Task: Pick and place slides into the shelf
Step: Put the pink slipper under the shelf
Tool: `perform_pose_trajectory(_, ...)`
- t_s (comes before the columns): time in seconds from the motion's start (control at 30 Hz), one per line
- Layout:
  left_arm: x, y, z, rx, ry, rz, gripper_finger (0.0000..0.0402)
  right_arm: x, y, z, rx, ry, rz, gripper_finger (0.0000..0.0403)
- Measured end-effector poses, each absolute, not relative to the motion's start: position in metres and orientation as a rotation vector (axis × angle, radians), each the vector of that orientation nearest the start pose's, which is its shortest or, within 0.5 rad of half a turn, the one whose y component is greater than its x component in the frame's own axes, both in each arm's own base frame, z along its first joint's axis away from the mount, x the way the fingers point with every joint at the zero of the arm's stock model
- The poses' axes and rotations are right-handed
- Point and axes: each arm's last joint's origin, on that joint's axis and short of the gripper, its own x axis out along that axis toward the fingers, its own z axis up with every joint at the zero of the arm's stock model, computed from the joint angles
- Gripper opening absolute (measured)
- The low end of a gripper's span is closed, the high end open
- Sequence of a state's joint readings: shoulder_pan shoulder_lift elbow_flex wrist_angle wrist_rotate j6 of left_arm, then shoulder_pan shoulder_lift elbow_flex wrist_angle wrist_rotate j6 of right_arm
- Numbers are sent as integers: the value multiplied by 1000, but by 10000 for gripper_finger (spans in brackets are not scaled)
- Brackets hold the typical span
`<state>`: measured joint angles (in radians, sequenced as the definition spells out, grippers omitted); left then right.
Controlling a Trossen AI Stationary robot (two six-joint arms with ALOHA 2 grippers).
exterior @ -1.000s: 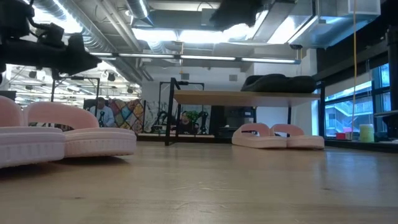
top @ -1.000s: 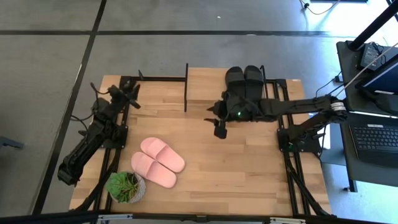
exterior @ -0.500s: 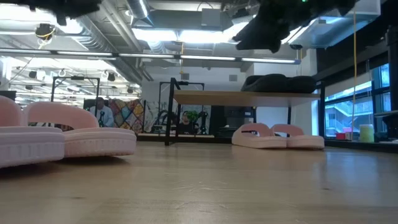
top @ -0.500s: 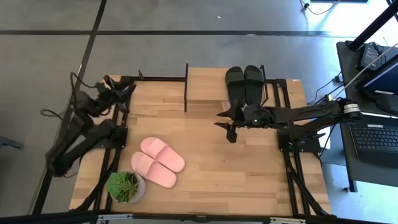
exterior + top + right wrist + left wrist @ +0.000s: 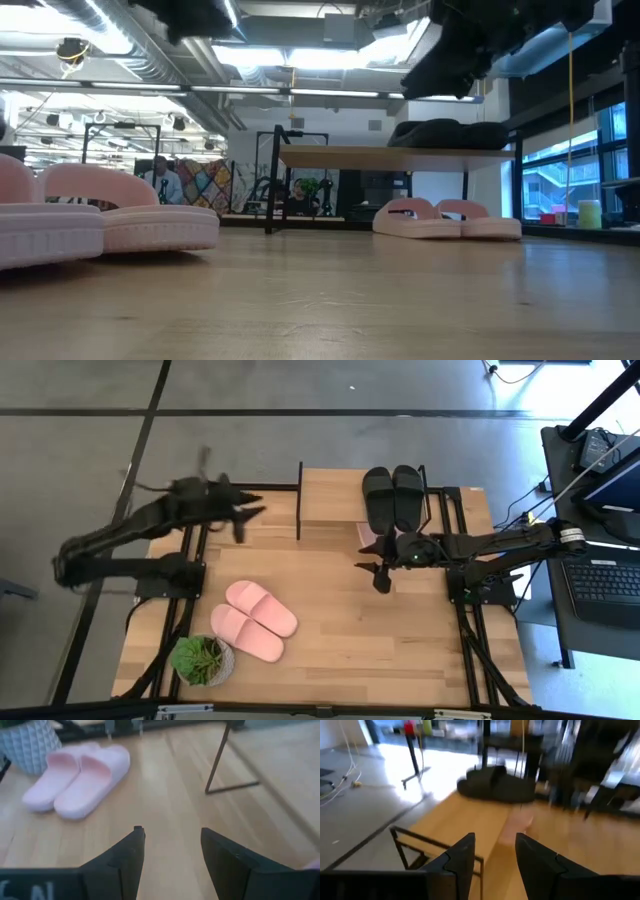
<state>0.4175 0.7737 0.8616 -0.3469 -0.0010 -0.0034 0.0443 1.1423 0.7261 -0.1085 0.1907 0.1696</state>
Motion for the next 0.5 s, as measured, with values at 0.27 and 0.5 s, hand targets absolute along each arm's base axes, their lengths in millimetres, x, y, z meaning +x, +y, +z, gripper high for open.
perform_pose_trajectory(0.27,219,31,350,13,366,371,134,234,11,240,96,648,-176,195)
perform_pose_trajectory(0.5,265,-24,332,130,464,382,134,232,22,238,53,671,-124,195)
